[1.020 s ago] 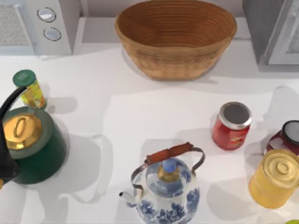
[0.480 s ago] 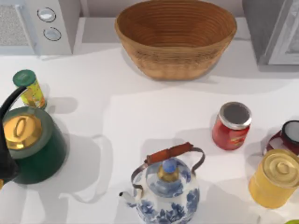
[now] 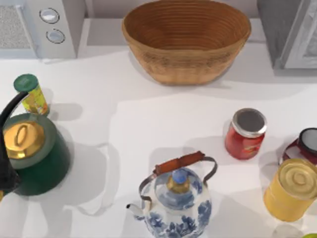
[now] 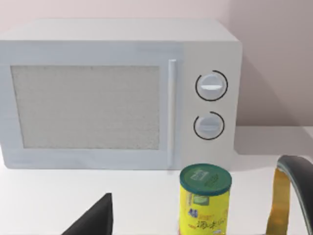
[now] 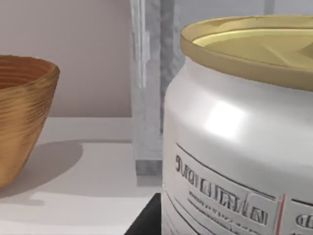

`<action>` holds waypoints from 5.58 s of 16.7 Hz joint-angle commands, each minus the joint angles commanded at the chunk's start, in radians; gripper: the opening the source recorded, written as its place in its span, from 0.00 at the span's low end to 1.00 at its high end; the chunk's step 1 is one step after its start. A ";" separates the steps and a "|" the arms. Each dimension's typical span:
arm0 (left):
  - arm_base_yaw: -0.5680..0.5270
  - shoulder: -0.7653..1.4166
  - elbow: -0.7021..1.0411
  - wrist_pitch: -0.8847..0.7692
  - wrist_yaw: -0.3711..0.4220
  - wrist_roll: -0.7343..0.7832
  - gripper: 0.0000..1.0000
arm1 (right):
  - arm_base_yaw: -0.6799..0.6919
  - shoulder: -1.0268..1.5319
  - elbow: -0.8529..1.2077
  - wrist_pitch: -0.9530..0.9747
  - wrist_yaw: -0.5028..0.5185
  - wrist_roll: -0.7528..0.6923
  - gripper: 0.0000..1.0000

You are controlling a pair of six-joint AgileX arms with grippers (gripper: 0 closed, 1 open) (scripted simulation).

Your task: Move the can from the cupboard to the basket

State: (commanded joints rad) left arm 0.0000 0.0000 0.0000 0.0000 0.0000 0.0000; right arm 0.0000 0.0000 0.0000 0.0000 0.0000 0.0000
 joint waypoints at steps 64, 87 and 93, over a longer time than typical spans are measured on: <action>0.000 0.000 0.000 0.000 0.000 0.000 1.00 | 0.596 2.186 1.570 0.607 0.619 0.017 1.00; 0.000 0.000 0.000 0.000 0.000 0.000 1.00 | 0.596 2.186 1.570 0.607 0.619 0.017 1.00; 0.000 0.000 0.000 0.000 0.000 0.000 1.00 | 0.598 2.187 1.570 0.607 0.619 0.017 1.00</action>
State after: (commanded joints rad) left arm 0.0000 0.0000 0.0000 0.0000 0.0000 0.0000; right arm 0.5979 2.1865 1.5695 0.6067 0.6192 0.0166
